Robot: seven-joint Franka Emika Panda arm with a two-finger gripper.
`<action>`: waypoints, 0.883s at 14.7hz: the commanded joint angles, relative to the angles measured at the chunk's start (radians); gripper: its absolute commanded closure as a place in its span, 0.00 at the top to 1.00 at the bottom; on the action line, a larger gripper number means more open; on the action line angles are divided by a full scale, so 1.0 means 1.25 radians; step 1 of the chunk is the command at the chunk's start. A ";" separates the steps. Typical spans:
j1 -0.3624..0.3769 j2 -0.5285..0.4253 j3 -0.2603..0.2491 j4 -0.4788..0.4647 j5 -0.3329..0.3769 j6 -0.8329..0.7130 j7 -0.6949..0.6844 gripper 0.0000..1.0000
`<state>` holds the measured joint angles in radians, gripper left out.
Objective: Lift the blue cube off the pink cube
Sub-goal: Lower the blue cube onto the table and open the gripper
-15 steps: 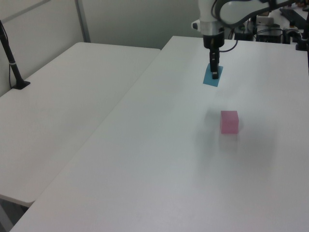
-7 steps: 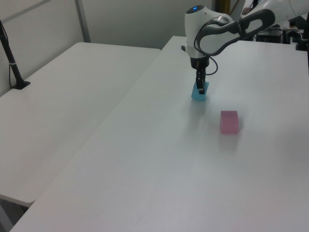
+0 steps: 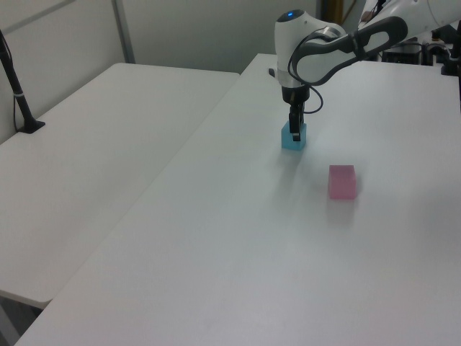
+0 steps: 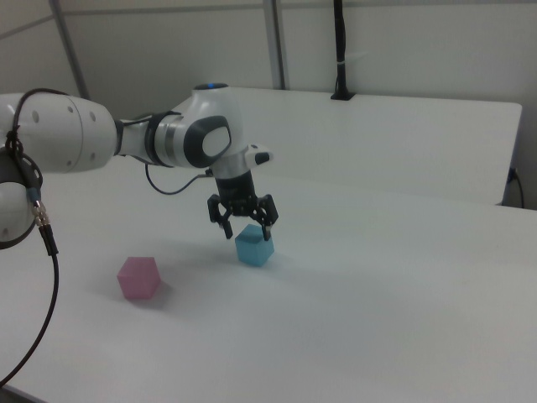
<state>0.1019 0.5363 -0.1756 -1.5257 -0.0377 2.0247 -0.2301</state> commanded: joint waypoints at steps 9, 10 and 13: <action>0.012 -0.382 -0.002 -0.074 0.007 -0.290 0.200 1.00; 0.012 -0.385 -0.002 -0.074 0.007 -0.299 0.202 1.00; 0.008 -0.384 0.002 -0.073 0.008 -0.296 0.221 1.00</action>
